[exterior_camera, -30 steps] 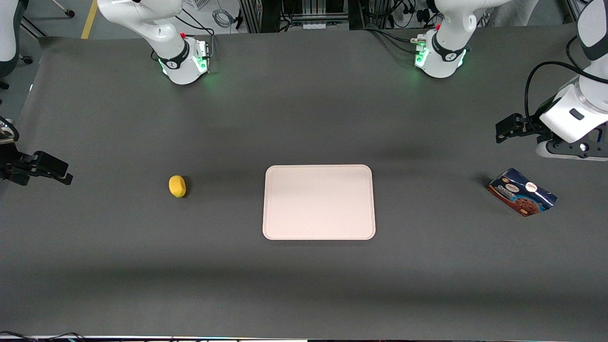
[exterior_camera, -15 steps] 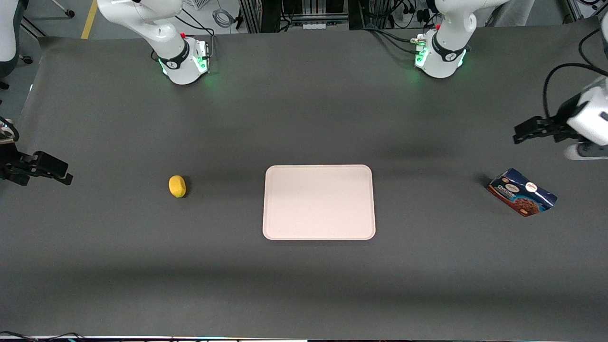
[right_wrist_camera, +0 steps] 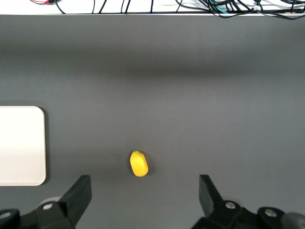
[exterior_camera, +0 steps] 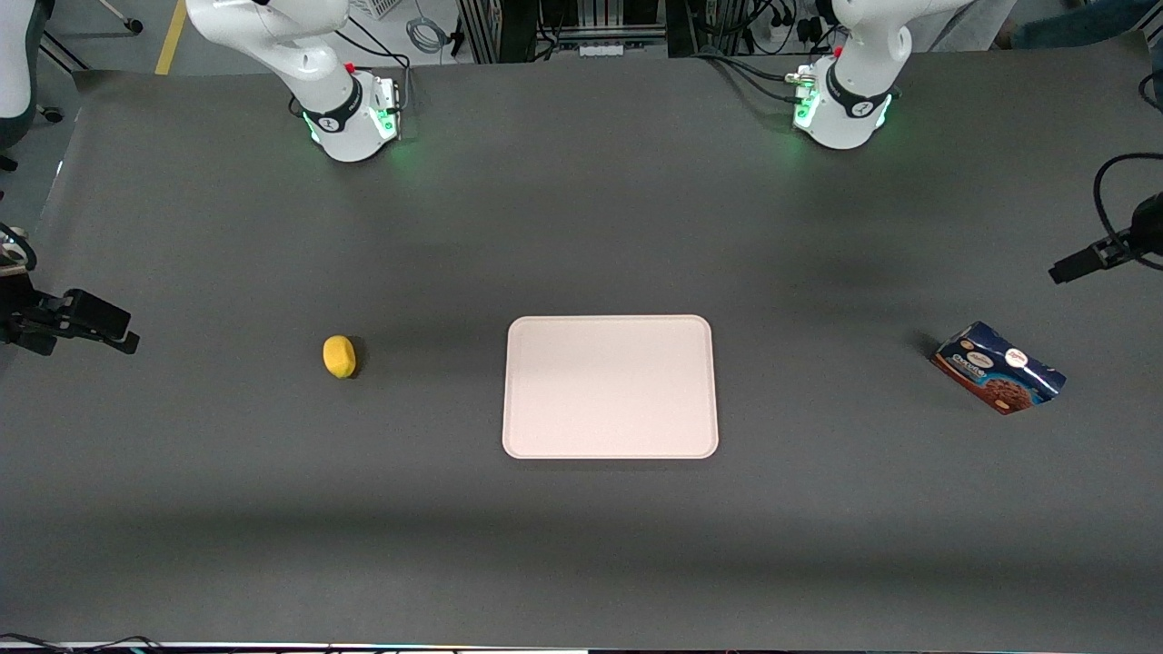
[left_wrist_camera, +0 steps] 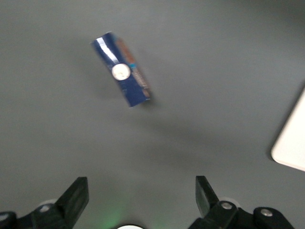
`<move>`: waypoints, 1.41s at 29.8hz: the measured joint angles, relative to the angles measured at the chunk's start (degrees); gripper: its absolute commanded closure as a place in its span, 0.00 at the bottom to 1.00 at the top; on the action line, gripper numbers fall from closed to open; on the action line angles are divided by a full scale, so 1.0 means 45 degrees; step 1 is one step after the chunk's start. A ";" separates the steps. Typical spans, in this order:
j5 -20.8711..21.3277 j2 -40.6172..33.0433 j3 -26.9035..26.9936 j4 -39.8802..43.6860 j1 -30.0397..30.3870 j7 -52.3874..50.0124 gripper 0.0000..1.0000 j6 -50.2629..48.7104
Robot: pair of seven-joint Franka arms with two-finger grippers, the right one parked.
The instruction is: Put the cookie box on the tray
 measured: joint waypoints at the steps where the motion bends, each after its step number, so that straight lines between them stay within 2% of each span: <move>1: 0.0000 0.0038 0.0016 -0.0061 0.0000 0.0002 0.00 0.0062; 24: -0.0440 0.2532 0.0072 -0.0092 -0.0016 0.0604 0.00 0.3261; 42: -0.0650 0.4206 0.0093 0.1001 -0.0016 0.0694 0.00 0.3696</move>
